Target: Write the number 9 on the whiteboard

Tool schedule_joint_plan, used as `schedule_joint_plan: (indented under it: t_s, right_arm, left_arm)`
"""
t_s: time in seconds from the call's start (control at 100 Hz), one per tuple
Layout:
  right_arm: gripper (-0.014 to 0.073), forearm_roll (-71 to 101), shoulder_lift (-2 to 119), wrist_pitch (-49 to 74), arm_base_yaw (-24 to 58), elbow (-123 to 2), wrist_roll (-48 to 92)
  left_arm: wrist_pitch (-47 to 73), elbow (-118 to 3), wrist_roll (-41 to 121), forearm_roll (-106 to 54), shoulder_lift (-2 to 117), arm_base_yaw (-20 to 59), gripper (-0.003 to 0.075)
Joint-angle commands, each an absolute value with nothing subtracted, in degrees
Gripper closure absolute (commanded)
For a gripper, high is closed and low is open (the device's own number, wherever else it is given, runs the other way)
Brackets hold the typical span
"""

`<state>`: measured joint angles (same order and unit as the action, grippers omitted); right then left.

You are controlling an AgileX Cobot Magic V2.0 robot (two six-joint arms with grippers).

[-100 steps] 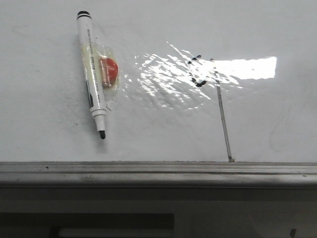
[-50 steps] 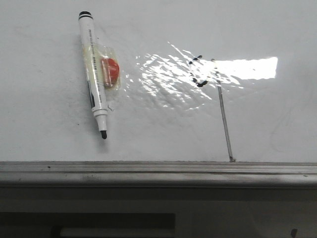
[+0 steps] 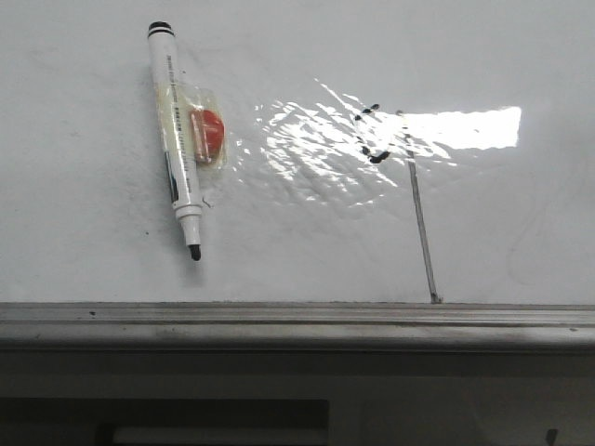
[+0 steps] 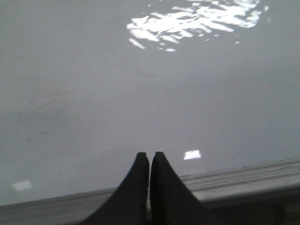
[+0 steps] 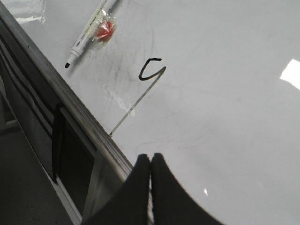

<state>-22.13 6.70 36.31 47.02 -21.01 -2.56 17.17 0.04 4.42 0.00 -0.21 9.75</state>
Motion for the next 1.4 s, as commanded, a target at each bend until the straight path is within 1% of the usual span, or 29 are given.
schedule_joint_plan:
  t_s: [0.0, 0.2, 0.88, 0.95, 1.02, 1.08, 1.15, 1.21, 1.22, 1.23, 1.3, 1.36, 1.39]
  right_arm:
    - [0.0655, -23.6, 7.4, 32.5, 46.8, -22.3, -2.6]
    - [0.0655, -23.6, 7.4, 32.5, 46.8, -22.3, -2.6]
    - [0.0655, -23.6, 7.3, 32.5, 46.8, -22.3, -2.6]
    - [0.0655, -23.7, 7.2, 32.5, 45.8, -21.6, -2.6]
    - [0.0655, -23.7, 7.2, 31.2, 42.8, -18.7, -3.2]
    - [0.0655, -22.0, 7.2, 27.6, 38.0, -15.2, -6.2]
    - [0.0655, -17.7, 7.2, 20.1, 30.7, -10.0, -7.3]
    - [0.0655, -15.6, 7.2, 11.3, 24.6, -5.3, -7.3]
    - [0.0655, -15.3, 7.1, 9.4, 22.3, -4.3, -7.3]
    - [0.0655, -15.2, 7.1, 8.5, 22.3, -3.9, -7.3]
    - [0.0655, -15.1, 6.7, 1.3, 15.5, 0.2, -7.3]
    - [0.0655, -15.0, 6.2, -0.7, 10.8, 2.4, -7.3]
    - [0.0655, -15.0, 5.6, 3.5, 9.2, 2.3, -7.3]
  left_arm:
    - [15.7, 1.1, 3.2, 0.4, -1.7, 7.7, 0.0741]
    - [16.3, 1.1, 3.2, 0.0, -1.7, 5.4, 0.0741]
    - [16.3, 1.1, 3.2, 0.0, -1.7, 5.4, 0.0741]
    - [16.3, 1.1, 3.2, 0.0, -1.7, 5.4, 0.0741]
    - [16.3, 1.1, 3.2, 0.0, -1.7, 5.4, 0.0741]
    - [16.3, 1.1, 3.2, 0.0, -1.7, 5.4, 0.0741]
    - [16.3, 1.1, 3.2, 0.0, -1.7, 5.4, 0.0741]
    - [16.3, 1.1, 3.2, 0.0, -1.7, 5.4, 0.0741]
    - [16.3, 1.1, 3.2, 0.0, -1.7, 5.4, 0.0741]
    - [16.3, 1.1, 3.2, 0.0, -1.7, 5.4, 0.0741]
    - [16.3, 1.1, 3.2, 0.0, -1.7, 5.4, 0.0741]
    - [16.3, 1.1, 3.2, 0.0, -1.7, 5.4, 0.0741]
    - [16.3, 1.1, 3.2, 0.0, -1.7, 5.4, 0.0741]
